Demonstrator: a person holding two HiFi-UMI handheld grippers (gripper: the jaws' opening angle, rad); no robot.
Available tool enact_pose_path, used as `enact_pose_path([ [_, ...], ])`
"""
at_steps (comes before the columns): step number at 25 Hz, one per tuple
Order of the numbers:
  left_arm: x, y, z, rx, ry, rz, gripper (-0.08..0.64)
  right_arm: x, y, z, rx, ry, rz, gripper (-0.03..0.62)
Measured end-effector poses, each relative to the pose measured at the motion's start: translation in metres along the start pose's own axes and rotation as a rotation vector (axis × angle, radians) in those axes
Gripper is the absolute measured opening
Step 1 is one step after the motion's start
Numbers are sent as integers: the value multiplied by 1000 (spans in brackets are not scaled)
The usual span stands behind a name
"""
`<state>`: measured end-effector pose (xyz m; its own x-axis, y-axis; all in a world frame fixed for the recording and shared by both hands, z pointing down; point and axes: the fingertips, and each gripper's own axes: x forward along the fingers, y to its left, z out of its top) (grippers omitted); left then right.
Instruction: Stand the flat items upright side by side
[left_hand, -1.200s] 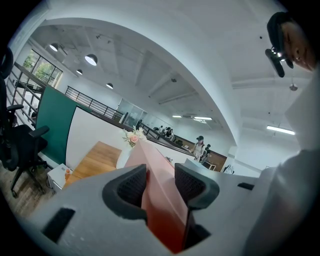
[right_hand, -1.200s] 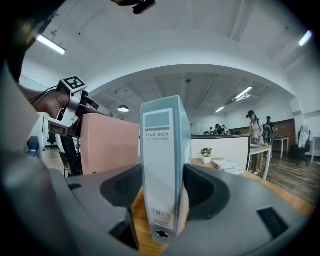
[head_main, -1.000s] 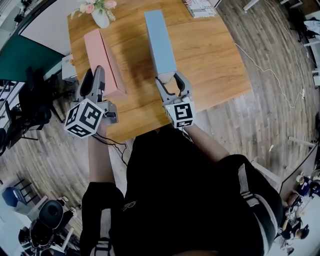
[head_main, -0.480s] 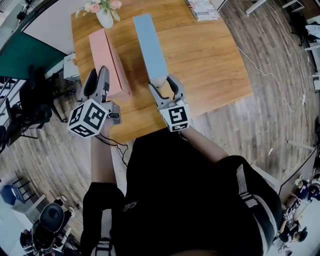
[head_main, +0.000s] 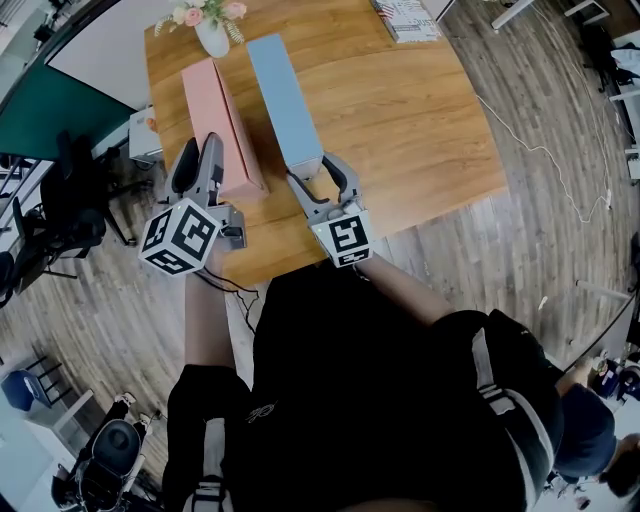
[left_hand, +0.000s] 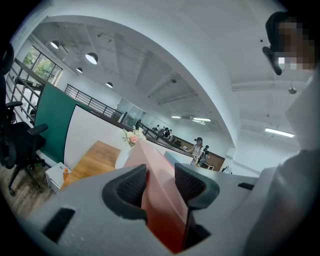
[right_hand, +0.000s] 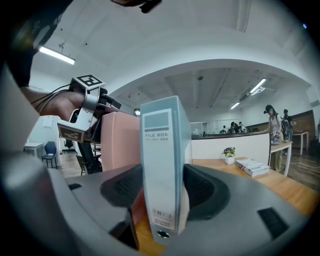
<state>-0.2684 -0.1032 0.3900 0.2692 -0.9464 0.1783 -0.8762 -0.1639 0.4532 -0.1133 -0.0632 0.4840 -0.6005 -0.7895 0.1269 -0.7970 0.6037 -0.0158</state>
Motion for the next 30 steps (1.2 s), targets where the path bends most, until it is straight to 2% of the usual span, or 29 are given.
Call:
enact_pose_path([
  [16, 0, 4, 2, 0, 12, -16, 186, 12, 39, 4, 5, 7, 67, 262],
  [30, 2, 4, 1, -1, 19, -33, 190, 22, 54, 5, 36, -4, 124, 272],
])
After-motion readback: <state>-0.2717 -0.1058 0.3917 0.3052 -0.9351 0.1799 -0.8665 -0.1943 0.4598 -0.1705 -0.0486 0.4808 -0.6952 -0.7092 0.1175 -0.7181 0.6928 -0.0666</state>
